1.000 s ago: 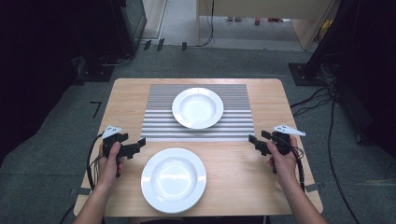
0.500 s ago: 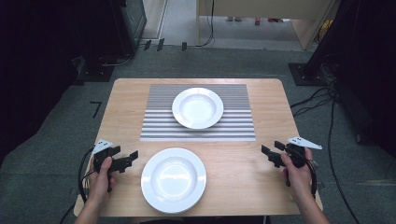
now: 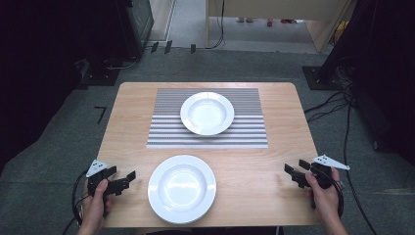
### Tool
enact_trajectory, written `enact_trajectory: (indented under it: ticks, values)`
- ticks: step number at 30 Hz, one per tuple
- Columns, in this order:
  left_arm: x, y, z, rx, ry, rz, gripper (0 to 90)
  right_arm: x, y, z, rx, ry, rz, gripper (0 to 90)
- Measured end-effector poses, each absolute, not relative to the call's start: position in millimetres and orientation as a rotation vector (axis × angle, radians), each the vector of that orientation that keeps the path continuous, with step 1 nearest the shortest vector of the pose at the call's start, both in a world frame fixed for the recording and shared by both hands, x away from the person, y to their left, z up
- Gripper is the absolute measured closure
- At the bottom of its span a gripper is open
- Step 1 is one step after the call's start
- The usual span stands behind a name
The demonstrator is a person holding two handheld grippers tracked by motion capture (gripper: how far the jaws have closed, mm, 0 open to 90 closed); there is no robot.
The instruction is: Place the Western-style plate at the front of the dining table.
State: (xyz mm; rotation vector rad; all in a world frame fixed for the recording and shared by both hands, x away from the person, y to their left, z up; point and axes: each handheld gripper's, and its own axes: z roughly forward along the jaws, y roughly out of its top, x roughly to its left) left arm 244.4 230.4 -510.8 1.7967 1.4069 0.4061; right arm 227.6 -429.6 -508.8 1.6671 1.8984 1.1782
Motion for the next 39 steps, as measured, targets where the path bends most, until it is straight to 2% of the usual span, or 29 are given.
enact_trajectory:
  ticks: [17, 39]
  values:
    - [219, 246, -515, 1.837, 1.455, 0.491, 13.8, 196, -454, -521, 1.676, 1.887, 1.042, 26.9]
    - [213, 234, -519, 1.938, 1.437, 0.624, 11.3, 194, -443, -525, 1.617, 1.907, 0.928, 22.4]
